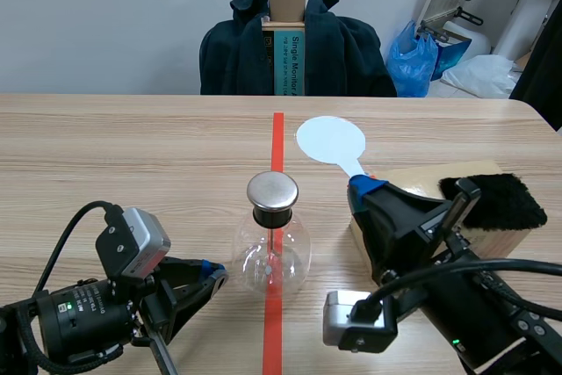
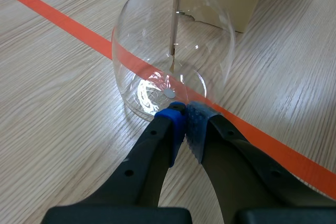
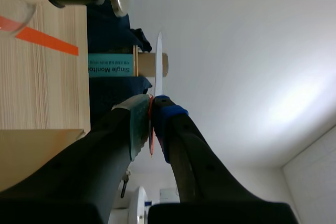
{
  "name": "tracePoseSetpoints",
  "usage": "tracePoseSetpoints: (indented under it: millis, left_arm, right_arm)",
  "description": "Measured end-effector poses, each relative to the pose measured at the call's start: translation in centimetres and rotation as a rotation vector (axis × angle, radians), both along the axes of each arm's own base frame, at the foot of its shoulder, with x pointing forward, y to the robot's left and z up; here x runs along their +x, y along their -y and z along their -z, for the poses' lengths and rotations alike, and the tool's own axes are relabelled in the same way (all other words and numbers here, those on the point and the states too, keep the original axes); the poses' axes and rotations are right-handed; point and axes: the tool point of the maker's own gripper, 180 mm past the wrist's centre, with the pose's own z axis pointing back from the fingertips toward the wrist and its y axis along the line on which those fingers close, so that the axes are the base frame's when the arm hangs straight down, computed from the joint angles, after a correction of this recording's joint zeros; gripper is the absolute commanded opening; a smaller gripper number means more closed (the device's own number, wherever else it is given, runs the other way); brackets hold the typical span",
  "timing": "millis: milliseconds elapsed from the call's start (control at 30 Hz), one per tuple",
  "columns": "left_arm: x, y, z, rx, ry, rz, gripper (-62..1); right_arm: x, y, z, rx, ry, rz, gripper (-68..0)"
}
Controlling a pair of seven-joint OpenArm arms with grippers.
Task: Do the electroscope experiment.
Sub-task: 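Move the plate toward and away from the electroscope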
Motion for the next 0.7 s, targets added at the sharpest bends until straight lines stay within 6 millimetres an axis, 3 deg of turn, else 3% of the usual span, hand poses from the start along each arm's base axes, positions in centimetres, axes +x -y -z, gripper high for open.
tracePoseSetpoints:
  millis: [333,700]
  left_arm:
    - [0.0,0.0,0.0,0.000,0.000,0.000,-57.9]
    - [0.0,0.0,0.0,0.000,0.000,0.000,-57.9]
  right_arm:
    - [0.5,0.8,0.0,0.005,-0.001,0.051,-66.9]
    - [-2.4,-2.7,0.2,-0.020,0.005,-0.197,-66.9]
